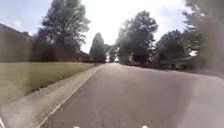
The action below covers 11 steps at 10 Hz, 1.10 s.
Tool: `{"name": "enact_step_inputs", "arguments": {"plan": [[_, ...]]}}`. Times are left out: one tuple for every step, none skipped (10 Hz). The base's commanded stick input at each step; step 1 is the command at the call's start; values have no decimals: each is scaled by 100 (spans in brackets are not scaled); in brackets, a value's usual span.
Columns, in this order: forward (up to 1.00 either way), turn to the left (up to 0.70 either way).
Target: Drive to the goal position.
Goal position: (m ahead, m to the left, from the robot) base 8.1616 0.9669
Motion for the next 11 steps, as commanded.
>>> {"name": "enact_step_inputs", "arguments": {"plan": [[100, 0], [100, 0], [100, 0], [100, 0], [100, 0], [100, 0], [100, 0], [100, 0], [100, 0], [100, 0], [100, 0]]}}
